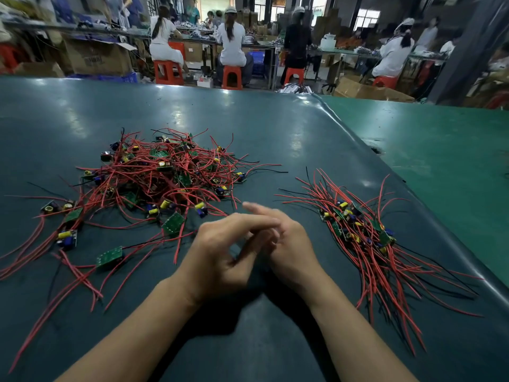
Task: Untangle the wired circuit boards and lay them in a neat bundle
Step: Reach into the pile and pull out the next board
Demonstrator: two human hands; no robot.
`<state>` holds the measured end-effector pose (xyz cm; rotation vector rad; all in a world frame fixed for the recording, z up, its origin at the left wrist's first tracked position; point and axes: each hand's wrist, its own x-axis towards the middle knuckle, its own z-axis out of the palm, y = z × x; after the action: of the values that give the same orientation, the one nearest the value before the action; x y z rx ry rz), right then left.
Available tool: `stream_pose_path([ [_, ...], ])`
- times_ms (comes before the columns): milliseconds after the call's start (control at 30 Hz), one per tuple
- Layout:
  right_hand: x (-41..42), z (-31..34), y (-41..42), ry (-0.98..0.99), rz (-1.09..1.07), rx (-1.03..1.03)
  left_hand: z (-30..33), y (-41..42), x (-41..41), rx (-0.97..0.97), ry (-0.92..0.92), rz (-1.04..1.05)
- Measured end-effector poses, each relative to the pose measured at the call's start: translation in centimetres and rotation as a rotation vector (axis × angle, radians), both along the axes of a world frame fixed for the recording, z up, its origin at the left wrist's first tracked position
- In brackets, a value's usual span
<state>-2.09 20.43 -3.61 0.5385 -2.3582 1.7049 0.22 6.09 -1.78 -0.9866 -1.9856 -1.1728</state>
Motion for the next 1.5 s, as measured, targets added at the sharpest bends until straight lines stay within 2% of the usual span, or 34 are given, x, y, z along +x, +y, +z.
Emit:
stream_pose_path([
  [100,0.3,0.2,0.1,0.150,0.060,0.146,0.1,0.5,0.8,0.009,-0.004,-0.105],
  [200,0.7,0.3,-0.4,0.067,0.084,-0.028,0.7,0.7,1.2,0.014,0.031,-0.107],
  [300,0.7,0.9,-0.6,-0.086,0.000,-0.354,0.8,0.4,1.3,0.076,0.062,0.009],
  [367,0.5,1.5,-0.4,-0.169,-0.083,-0.528,0.4,0.2,1.1,0.119,0.000,0.080],
  [400,0.3,1.7,-0.4,-0.208,-0.104,-0.594,0.1,0.0,1.0,0.083,-0.056,0.119],
  [467,0.2,1.8,-0.4,-0.280,-0.104,-0.710,-0.6,-0.2,0.5,-0.126,-0.150,0.233],
  [533,0.1,1.9,-0.6,-0.317,-0.091,-0.774,-1.0,-0.3,-0.1,-0.283,-0.225,0.335],
  [567,0.1,1.9,-0.6,-0.307,-0.111,-0.765,-1.2,-0.5,-0.4,-0.300,-0.266,0.372],
  [667,0.0,2.0,-0.2,-0.253,-0.179,-0.769,-1.6,-1.1,-1.3,-0.311,-0.332,0.525],
  [767,0.1,2.4,0.2,-0.284,-0.171,-0.913,-1.7,-1.9,-1.7,-0.337,-0.419,0.726],
  [833,0.2,2.6,0.4,-0.329,-0.156,-0.987,-1.1,-2.2,-1.7,-0.285,-0.395,0.797],
  [933,0.4,2.9,0.4,-0.402,-0.081,-1.030,-0.5,-1.7,-1.1,-0.091,-0.131,0.733],
  [967,0.5,3.0,0.3,-0.425,-0.046,-1.022,-0.4,-1.4,-0.7,-0.018,-0.147,0.649],
  [1100,0.9,2.7,0.2,-0.474,0.060,-0.863,-0.5,0.1,0.0,0.181,-0.527,0.329],
  [1233,1.0,2.1,-0.5,-0.480,0.105,-0.729,-0.2,-0.1,-0.7,0.514,-0.605,0.239],
  [1400,1.0,1.7,-0.6,-0.315,0.062,-0.601,-0.5,0.0,-0.4,0.468,-0.498,0.123],
  [1500,0.8,1.7,-0.5,-0.349,0.013,-0.688,-0.5,0.2,-0.3,0.455,-0.470,0.101],
])
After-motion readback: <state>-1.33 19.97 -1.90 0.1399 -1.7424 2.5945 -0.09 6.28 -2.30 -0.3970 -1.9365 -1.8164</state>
